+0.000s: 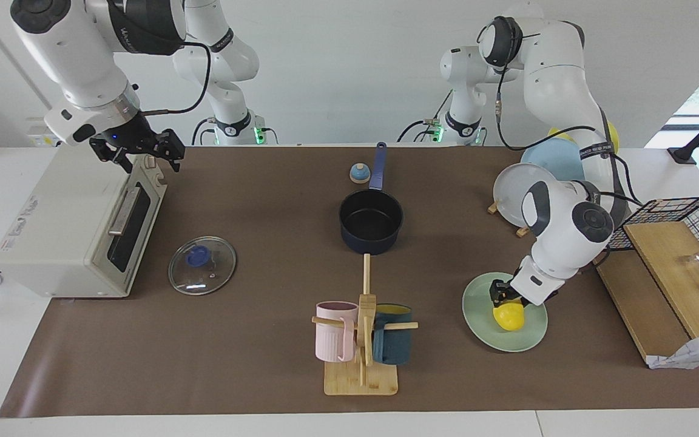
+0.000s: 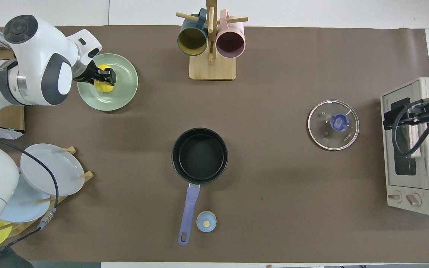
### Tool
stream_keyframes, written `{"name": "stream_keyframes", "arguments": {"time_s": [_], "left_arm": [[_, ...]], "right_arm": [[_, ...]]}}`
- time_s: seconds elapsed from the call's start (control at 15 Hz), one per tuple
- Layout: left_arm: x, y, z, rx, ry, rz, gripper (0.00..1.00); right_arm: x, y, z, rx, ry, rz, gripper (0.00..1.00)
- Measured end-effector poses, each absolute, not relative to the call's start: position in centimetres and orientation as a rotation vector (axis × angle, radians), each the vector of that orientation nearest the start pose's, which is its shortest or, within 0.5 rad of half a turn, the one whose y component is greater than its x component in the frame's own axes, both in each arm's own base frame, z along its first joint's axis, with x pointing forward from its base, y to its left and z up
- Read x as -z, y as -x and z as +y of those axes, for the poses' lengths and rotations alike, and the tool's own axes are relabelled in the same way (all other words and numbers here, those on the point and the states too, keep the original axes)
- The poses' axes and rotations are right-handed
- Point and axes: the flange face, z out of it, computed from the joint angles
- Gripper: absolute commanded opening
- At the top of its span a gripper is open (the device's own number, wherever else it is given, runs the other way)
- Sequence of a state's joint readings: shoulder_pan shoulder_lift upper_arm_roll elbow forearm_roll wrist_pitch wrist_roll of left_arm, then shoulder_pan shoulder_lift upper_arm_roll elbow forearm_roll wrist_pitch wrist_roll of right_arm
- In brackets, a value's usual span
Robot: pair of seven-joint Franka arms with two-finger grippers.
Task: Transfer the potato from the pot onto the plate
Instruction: 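Lower the held potato onto the green plate with the left gripper, then open the left gripper and withdraw it away from the plate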
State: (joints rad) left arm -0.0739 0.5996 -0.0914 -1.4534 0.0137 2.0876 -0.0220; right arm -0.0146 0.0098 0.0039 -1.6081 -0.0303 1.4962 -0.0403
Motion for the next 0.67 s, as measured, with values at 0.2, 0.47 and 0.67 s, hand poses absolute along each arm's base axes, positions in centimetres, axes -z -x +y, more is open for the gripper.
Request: {"name": "stream_keyframes", "arguments": {"time_s": [0.2, 0.47, 0.67], "left_arm": [[-37.7, -71.0, -10.3, 0.127, 3.170, 0.212, 1.00], [-47.7, -68.6, -8.4, 0.165, 3.157, 0.159, 1.00], [-55.1, -65.0, -7.2, 0.147, 3.145, 0.136, 1.00]], "right_arm": [[-59.6, -54.7, -1.0, -0.194, 3.162, -0.043, 1.00], [-59.6, -54.7, -1.0, -0.194, 3.162, -0.043, 1.00], [-59.6, -54.7, -1.0, -0.194, 3.162, -0.043, 1.00]]}}
